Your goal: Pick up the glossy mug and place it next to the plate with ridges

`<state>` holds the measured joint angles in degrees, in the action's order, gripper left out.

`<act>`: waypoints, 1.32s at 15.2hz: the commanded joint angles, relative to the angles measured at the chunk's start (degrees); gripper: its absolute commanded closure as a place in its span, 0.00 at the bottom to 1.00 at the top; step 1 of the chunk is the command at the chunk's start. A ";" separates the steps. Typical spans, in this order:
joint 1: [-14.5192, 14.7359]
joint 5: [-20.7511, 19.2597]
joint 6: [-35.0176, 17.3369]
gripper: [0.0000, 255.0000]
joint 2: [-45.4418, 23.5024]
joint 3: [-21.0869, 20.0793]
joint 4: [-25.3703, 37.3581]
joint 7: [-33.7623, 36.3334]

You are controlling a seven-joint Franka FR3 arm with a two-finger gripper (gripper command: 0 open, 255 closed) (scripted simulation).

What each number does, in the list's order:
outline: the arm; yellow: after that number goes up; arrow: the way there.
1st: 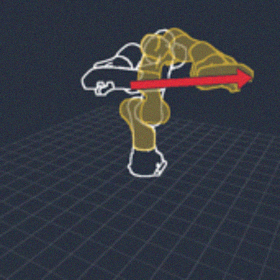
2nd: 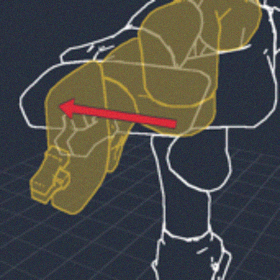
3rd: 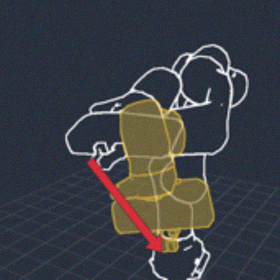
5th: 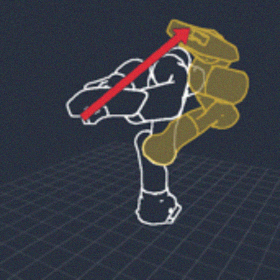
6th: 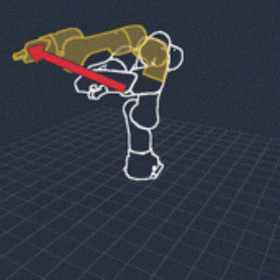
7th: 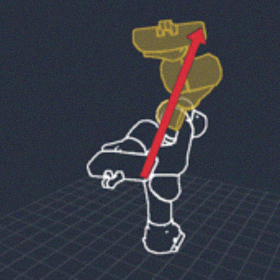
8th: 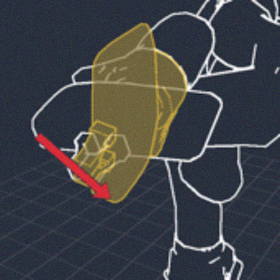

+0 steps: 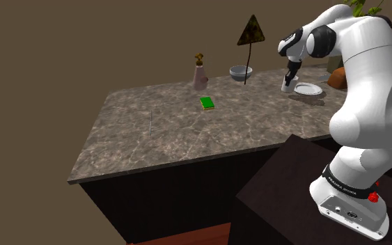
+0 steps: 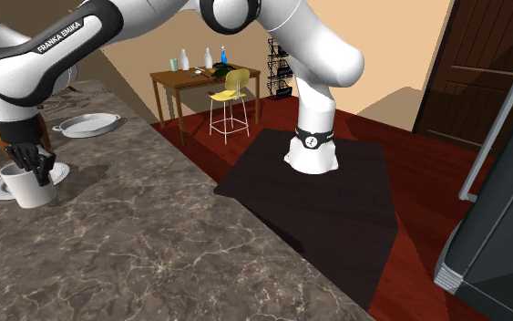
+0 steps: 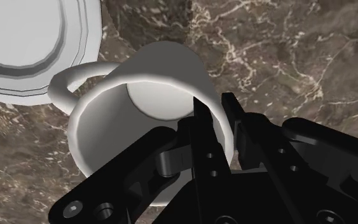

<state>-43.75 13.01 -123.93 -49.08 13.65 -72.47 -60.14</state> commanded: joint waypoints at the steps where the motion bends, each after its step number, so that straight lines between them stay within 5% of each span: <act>1: -0.15 0.19 -0.95 1.00 -1.05 -0.16 0.14 -0.13; 10: -0.23 0.34 -1.82 1.00 -1.89 -0.31 0.10 -0.21; 11: -0.23 0.34 -1.83 0.00 -1.89 -0.31 0.10 -0.21; 20: 0.24 -0.44 2.19 0.00 2.72 0.42 -0.48 0.12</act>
<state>-43.66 12.79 -123.05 -47.39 13.91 -73.21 -60.21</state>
